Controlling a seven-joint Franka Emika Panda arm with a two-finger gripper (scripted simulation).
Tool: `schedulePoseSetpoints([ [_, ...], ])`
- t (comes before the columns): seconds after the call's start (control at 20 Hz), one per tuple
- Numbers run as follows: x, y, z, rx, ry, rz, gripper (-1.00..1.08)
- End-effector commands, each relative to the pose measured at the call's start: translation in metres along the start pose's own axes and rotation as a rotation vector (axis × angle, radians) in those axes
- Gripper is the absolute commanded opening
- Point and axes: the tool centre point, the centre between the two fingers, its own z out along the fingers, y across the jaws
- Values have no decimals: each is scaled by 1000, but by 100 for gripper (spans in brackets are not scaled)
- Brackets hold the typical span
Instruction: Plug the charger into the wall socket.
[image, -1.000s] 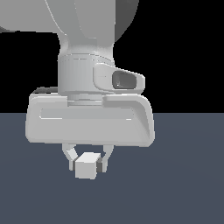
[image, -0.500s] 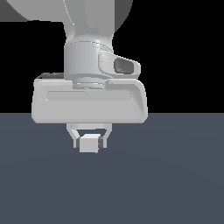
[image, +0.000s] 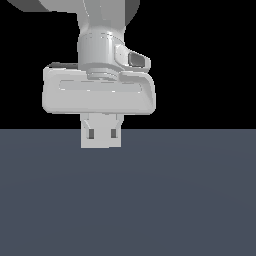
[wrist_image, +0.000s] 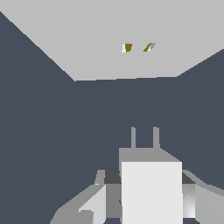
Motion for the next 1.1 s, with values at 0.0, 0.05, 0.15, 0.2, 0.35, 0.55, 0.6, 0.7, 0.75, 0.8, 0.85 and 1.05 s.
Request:
schedulePoseSetpoints([
  [0.0,6,-1,-6,1,-1,-26,-100],
  [0.05,7,-2,-8,2,-1,-33,-100],
  [0.15,10,-3,-10,2,-1,-41,-100],
  [0.2,10,-3,-11,2,-1,-44,-100],
  [0.35,10,-3,-11,2,-1,-44,-100],
  [0.55,11,-3,-11,2,-1,-43,-100],
  [0.6,12,-3,-11,2,-1,-43,-100],
  [0.7,15,-3,-10,2,-1,-43,-100],
  [0.75,17,-3,-10,2,-1,-43,-100],
  [0.8,19,-3,-10,2,-1,-43,-100],
  [0.85,22,-3,-10,2,-1,-43,-100],
  [1.05,37,-4,-10,2,-1,-44,-100],
])
